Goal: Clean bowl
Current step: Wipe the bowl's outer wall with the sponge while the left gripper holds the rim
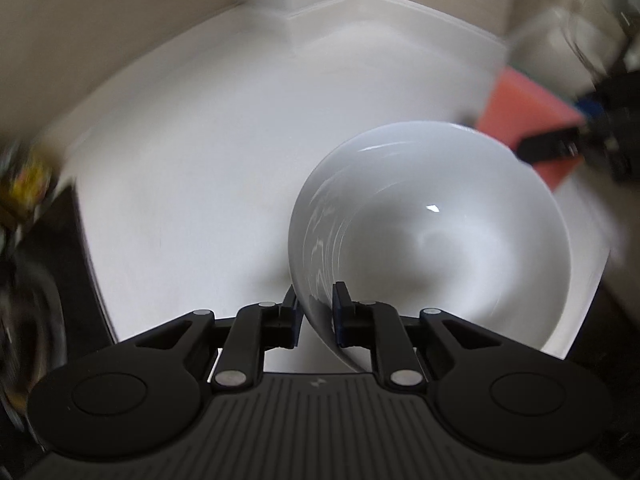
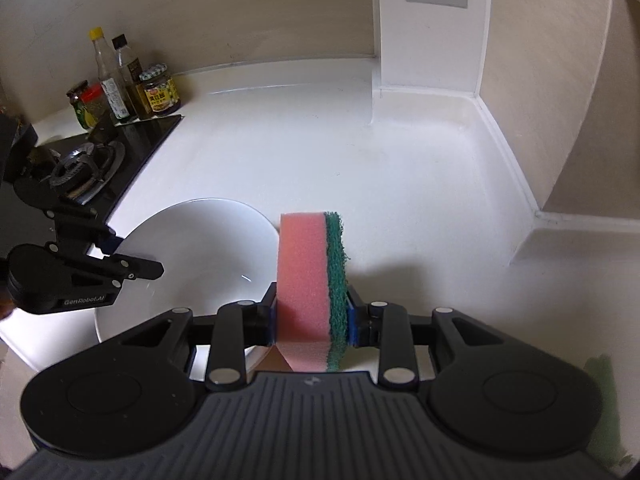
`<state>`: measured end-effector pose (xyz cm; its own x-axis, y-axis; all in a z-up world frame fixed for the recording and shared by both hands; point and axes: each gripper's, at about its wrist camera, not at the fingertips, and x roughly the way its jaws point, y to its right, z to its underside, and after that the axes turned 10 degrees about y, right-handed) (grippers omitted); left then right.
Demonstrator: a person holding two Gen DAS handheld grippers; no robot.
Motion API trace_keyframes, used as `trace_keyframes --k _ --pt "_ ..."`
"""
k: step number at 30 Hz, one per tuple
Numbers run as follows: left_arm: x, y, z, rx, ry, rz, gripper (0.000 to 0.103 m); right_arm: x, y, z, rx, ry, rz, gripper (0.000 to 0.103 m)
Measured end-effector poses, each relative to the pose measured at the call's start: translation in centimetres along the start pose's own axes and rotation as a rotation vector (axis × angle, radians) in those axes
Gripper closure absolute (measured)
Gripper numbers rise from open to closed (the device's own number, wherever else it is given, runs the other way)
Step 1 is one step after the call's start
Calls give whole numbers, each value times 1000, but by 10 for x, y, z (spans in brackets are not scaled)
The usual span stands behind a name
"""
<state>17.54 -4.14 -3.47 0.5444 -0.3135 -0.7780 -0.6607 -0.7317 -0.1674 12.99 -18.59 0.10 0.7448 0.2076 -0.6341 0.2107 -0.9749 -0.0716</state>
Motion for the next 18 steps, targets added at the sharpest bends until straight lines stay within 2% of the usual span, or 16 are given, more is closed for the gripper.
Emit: trace_keyframes --k 3,5,10,11,12,14,18 --pt "6 -7 -1 34 28 34 82 4 1 -4 -9 -5 11 76" --pt "6 -10 -1 -27 37 25 83 5 4 -5 -5 -7 5 76" --pt "-14 -13 17 -376 19 -97 83 1 9 1 19 13 -15 76" --pt "-16 -10 20 -413 26 -112 84 0 9 3 22 19 -16 76" --pt "-19 -7 23 -445 35 -124 89 -2 9 5 24 25 -18 76" --pt "-20 -3 25 -446 54 -131 89 -5 8 8 18 26 -25 76" --pt "-12 -6 15 -294 41 -92 89 -8 3 10 -27 21 -37 76"
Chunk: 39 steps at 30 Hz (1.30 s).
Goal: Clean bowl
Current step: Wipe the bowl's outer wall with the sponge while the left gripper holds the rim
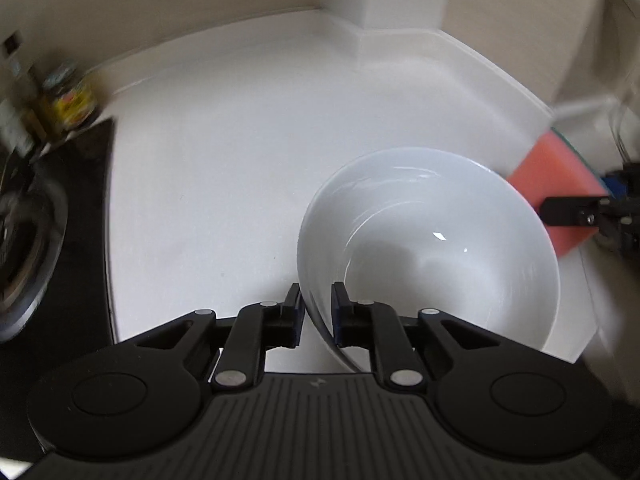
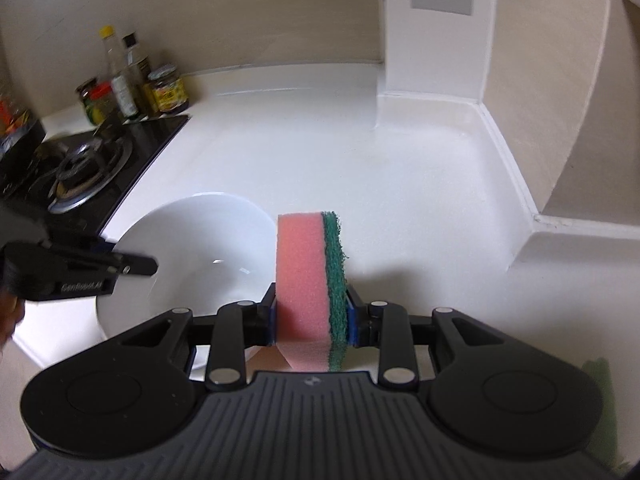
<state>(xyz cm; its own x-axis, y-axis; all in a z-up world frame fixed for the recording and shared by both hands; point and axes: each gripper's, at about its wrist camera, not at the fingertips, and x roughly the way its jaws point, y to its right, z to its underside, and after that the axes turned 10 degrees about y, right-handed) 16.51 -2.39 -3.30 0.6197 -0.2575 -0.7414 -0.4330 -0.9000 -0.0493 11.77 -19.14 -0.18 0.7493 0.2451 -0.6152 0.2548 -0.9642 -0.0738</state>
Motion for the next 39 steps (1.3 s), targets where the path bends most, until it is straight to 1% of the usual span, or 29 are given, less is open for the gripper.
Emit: trace_keyframes --k 2,5,6,7,8,9,11,12,14,16,17,18,21,24,26,28,29,30,32,33,36,37,38,39 --pt "4 -6 -8 108 -2 40 88 2 2 -2 9 -1 -7 76" --pt "15 -8 -14 286 -7 147 87 10 6 -9 21 2 -7 76" --pt "17 -9 -18 312 -10 174 87 13 7 -12 22 2 -5 76" --pt "20 -13 -22 311 -12 193 87 16 8 -14 26 1 -5 76" --pt "23 -17 -25 282 -12 197 87 18 10 -16 32 1 -5 76" --pt "25 -22 -28 246 -13 196 83 20 11 -17 40 2 -8 76" --pt "22 -31 -27 108 -23 147 79 21 11 -16 49 2 -10 76" --pt "19 -35 -25 41 -26 120 79 20 11 -15 53 4 -14 76" --pt "8 -34 -14 -59 -17 54 79 18 10 -12 59 7 -18 76" --pt "0 -31 -4 -110 -3 5 82 15 10 -9 70 13 -21 76" --pt "-2 -29 -2 -122 -3 -4 87 12 10 -7 73 15 -23 76" --pt "-2 -25 0 -114 -5 -8 91 10 9 -5 67 15 -26 76" --pt "3 -14 -3 25 -16 -7 90 6 3 -2 15 6 -48 76" --pt "13 -10 -11 189 -31 28 87 7 0 -4 -25 4 -50 76" --pt "18 -6 -15 320 -23 86 85 11 4 -8 -12 11 -45 76" --pt "19 -4 -18 389 -20 149 85 17 9 -13 13 19 -31 76" --pt "20 -7 -21 385 -23 169 84 18 10 -14 22 19 -25 76" --pt "23 -11 -24 356 -28 174 85 21 12 -16 34 19 -21 76" --pt "22 -17 -26 242 -39 140 84 22 15 -16 47 20 -25 76" --pt "21 -20 -26 181 -44 120 82 22 16 -16 54 22 -29 76" --pt "11 -25 -16 -22 -43 20 82 20 21 -14 84 23 -39 76" --pt "8 -23 -12 -59 -40 -8 82 19 23 -13 97 23 -42 76" --pt "6 -20 -8 -68 -39 -27 85 18 26 -12 114 20 -45 76" --pt "4 -16 -5 -65 -39 -43 91 17 28 -11 130 16 -49 76"
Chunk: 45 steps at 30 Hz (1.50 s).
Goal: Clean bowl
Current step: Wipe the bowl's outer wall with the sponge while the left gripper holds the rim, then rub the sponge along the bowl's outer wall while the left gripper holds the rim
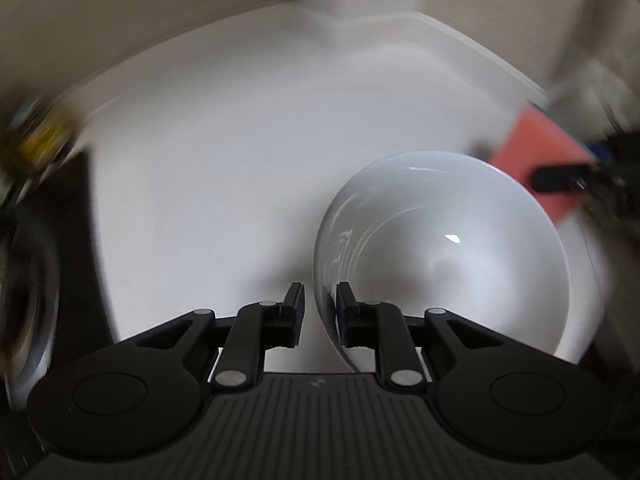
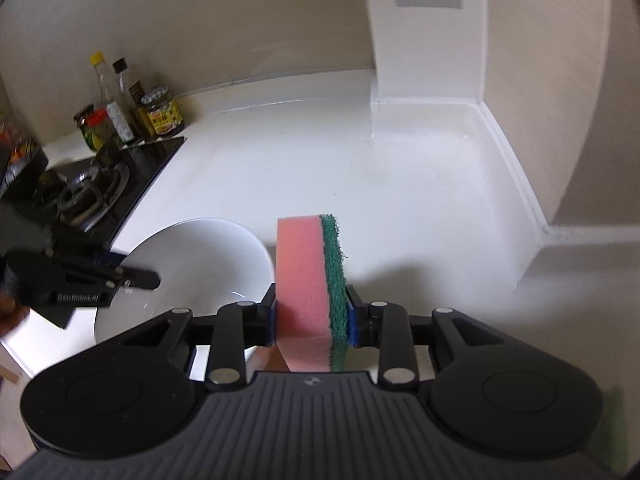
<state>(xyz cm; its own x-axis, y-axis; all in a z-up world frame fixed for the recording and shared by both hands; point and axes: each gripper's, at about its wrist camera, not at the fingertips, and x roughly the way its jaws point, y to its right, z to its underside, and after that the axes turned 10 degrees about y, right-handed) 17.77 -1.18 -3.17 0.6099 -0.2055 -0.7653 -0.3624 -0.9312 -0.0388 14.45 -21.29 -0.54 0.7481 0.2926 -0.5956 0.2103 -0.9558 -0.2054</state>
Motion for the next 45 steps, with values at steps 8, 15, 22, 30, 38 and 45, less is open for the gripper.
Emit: trace_keyframes --k 8,15,22,30,38,45 --pt "6 8 -10 352 -5 108 86 6 -6 -9 -38 -1 -21 76" --pt "8 -11 -23 272 -24 188 85 18 -5 -8 -39 16 -27 76" --pt "-13 -4 7 -11 -8 13 86 9 -7 -1 -35 26 -16 76" --pt "-2 5 1 324 30 153 87 8 -13 -3 -119 13 -14 76" --pt "-2 -4 -9 231 -2 148 81 19 -7 -13 -106 6 -22 76" --pt "-20 -8 24 3 23 13 89 8 -8 0 -108 12 -58 76"
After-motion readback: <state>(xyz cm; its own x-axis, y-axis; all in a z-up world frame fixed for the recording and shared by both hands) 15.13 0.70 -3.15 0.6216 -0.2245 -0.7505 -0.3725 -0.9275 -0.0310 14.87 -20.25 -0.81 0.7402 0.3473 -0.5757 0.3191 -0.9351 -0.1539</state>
